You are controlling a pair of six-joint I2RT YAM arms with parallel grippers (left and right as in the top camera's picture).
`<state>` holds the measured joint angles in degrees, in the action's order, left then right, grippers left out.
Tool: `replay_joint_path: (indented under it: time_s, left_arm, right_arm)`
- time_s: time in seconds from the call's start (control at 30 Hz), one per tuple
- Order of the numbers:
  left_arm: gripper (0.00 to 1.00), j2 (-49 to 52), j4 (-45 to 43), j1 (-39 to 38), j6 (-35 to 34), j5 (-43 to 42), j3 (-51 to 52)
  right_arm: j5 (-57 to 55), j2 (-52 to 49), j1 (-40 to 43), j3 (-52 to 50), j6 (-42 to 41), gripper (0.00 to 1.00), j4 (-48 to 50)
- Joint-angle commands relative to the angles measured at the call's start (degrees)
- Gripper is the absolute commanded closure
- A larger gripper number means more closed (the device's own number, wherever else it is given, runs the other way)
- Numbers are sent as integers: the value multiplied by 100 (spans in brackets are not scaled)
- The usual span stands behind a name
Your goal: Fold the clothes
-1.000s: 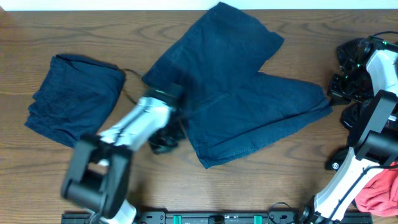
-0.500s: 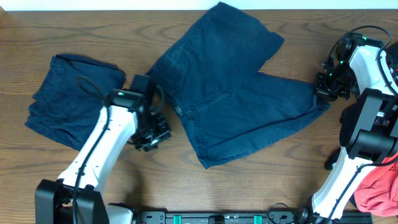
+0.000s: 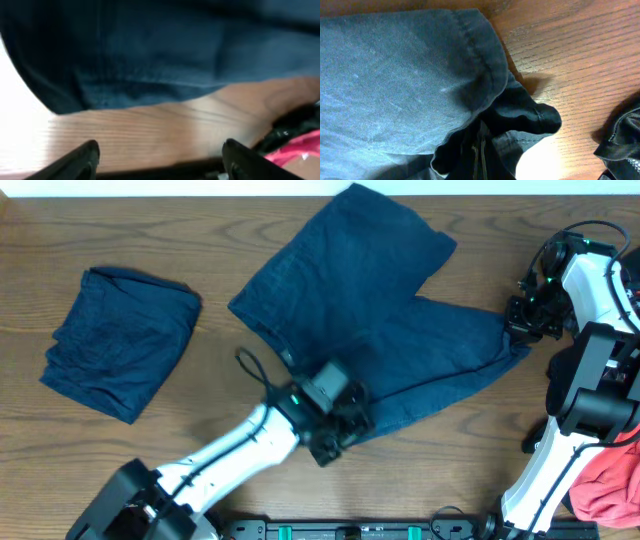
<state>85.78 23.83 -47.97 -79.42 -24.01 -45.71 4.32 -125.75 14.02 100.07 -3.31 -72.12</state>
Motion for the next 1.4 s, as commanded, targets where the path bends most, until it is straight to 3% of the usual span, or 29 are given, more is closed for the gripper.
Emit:
replay_joint_path:
  time_s: [0.0,0.27,0.73,0.77,0.87,1.0,1.03,1.2,1.37]
  left_arm:
    - [18,-15,-387,-225,-1429,887,345]
    - [18,7,-378,-286,-1561,2096,417]
    - [19,448,-490,-452,-1886,1694,422]
    - [22,448,-483,-450,-1884,1696,422]
    - [60,446,-439,-450,-1860,1694,422]
    - [90,415,-114,-433,-1609,1703,422]
    - [94,385,42,-407,-1469,1709,422]
    - [94,-227,1449,-37,-870,2013,420]
    - [94,-1622,2667,291,144,2243,420]
  right_arm:
    - [70,31,-13,63,79,99,-13]
    - [70,31,-13,63,61,99,-13]
    - [66,31,-11,63,61,99,-4]
    - [66,31,-11,63,61,99,-7]
    - [66,31,-7,63,63,99,-9]
    - [63,31,-4,63,63,99,-11]
    - [63,31,-4,63,63,99,-13]
    - [109,48,-7,63,70,99,-52]
    - [321,337,-4,63,129,99,-74]
